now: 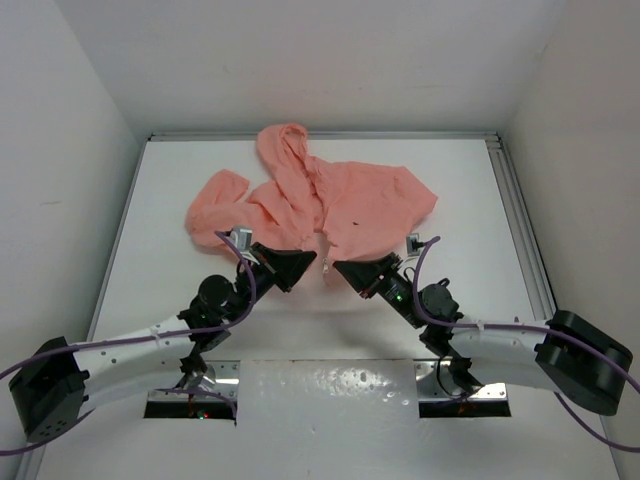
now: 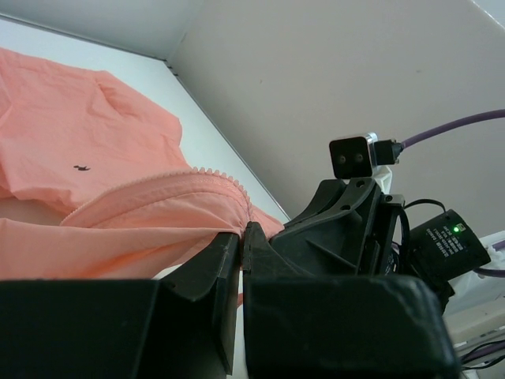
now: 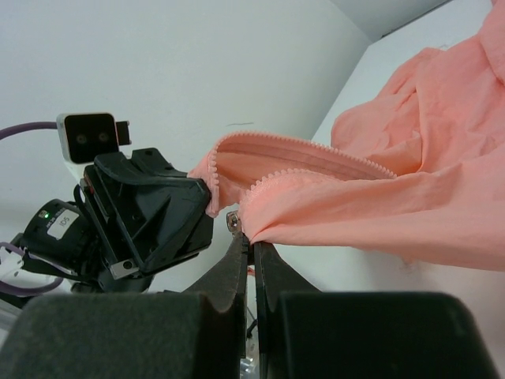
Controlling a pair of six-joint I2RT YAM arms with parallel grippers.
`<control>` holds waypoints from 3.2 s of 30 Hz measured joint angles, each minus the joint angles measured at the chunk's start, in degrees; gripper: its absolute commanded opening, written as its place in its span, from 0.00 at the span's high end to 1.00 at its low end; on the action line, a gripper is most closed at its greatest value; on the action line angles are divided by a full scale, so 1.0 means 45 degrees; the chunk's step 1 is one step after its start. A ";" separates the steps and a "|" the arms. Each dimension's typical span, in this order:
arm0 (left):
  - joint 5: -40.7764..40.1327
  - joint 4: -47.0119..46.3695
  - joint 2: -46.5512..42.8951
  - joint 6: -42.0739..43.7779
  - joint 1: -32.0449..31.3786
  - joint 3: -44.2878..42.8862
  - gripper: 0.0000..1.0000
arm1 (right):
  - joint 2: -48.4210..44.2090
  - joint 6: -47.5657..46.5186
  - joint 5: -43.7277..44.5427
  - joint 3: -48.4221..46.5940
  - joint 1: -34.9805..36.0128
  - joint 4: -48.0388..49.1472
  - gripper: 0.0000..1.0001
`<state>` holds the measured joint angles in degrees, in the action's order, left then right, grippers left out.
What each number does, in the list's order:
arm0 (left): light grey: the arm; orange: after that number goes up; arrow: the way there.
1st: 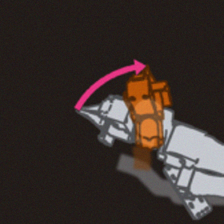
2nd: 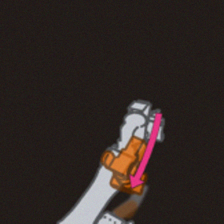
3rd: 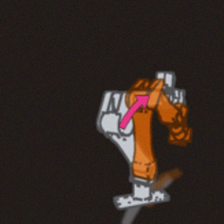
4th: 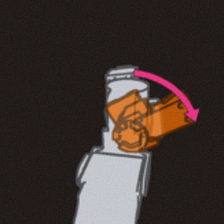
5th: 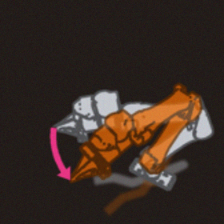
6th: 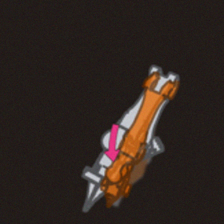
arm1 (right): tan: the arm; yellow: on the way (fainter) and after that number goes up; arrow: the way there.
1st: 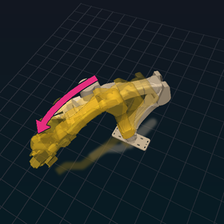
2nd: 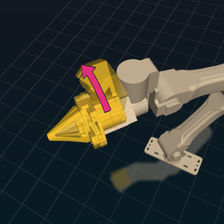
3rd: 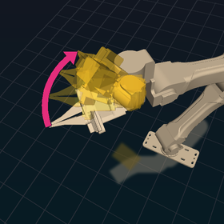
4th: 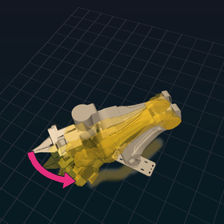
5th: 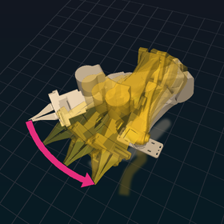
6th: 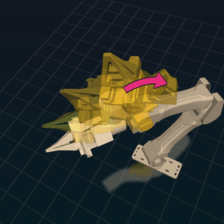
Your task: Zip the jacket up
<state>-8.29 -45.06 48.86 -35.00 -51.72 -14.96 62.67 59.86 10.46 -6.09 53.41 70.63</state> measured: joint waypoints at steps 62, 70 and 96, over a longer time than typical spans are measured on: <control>0.0078 -0.0330 0.0568 0.0010 0.0000 0.0000 1.00 | -0.0083 -0.0015 -0.0359 0.0000 0.0000 -0.0194 1.00; 0.0083 -0.0330 0.0568 0.0015 0.0000 0.0000 1.00 | -0.0131 -0.0019 -0.0364 0.0000 0.0000 -0.0209 1.00; 0.0408 -0.0709 0.0840 0.0000 0.0000 0.0141 1.00 | -0.0340 -0.0219 -0.0355 -0.0010 0.0000 -0.0525 1.00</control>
<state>-6.46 -48.25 52.64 -35.00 -51.72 -14.33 61.14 58.87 8.86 -6.13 53.41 68.27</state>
